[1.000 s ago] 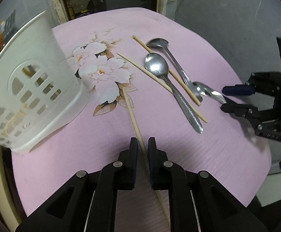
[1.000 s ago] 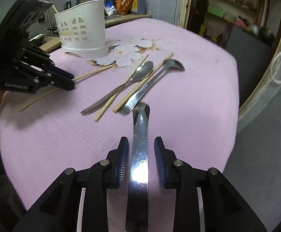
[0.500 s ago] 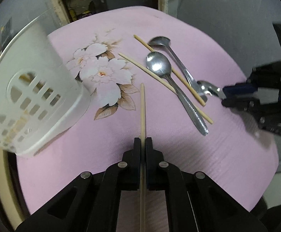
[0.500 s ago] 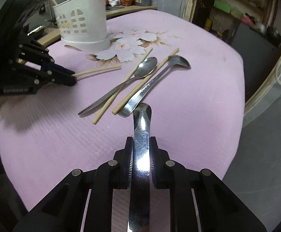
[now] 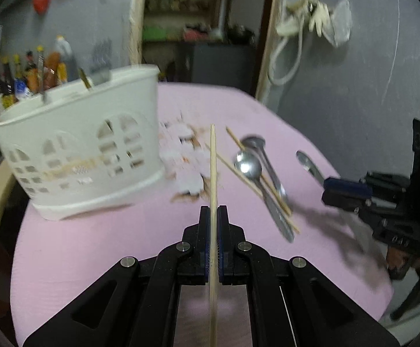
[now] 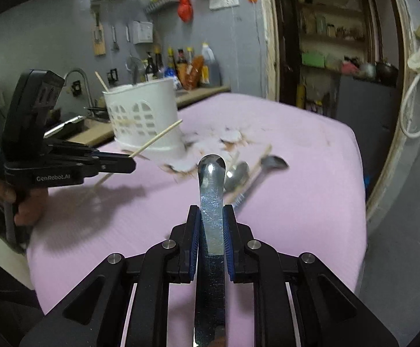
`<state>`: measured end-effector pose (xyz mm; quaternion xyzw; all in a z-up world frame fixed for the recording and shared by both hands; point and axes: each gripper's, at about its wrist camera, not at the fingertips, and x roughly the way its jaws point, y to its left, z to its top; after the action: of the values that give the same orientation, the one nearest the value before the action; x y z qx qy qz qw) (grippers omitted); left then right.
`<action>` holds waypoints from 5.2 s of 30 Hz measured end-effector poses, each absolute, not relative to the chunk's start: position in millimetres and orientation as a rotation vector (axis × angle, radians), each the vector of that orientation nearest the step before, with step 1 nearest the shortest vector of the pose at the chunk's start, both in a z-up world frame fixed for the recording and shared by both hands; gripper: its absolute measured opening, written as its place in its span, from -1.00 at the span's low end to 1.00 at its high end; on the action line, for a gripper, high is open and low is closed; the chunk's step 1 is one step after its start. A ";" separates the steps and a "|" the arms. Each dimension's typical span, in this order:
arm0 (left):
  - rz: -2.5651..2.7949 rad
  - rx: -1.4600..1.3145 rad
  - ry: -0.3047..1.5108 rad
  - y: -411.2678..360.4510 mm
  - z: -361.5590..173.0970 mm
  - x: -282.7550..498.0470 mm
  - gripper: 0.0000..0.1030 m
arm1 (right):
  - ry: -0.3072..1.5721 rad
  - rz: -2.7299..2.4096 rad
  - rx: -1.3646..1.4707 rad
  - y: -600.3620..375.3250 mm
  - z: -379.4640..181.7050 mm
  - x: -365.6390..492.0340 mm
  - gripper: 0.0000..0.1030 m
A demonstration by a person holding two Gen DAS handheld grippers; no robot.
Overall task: Organize utensils
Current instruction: 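Lift the chopstick and knife off the cloth toward the white caddy, then carry the chopstick and knife upright above the white caddy, then open the left tool to drop the chopstick while the right tool drops the knife into the caddy, then move both open tools back over the remaining spoons and chopsticks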
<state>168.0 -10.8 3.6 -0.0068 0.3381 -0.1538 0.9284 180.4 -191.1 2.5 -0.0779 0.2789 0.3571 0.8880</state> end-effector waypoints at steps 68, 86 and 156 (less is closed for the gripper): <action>0.098 -0.372 -0.184 193.4 96.1 198.8 -0.95 | -0.063 0.789 0.214 -26.6 67.7 284.0 -0.74; 0.182 -0.225 -0.278 160.2 81.6 184.5 -0.95 | -0.049 0.783 0.189 -22.9 61.9 279.6 -0.73; -0.172 -0.129 0.424 21.3 43.4 141.0 0.79 | 0.191 0.480 -0.089 -199.0 60.5 175.1 1.00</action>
<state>141.0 21.3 43.4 -0.0640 0.2099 -0.0850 0.9719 175.1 -199.0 60.5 -0.0439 0.0943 0.2370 0.9659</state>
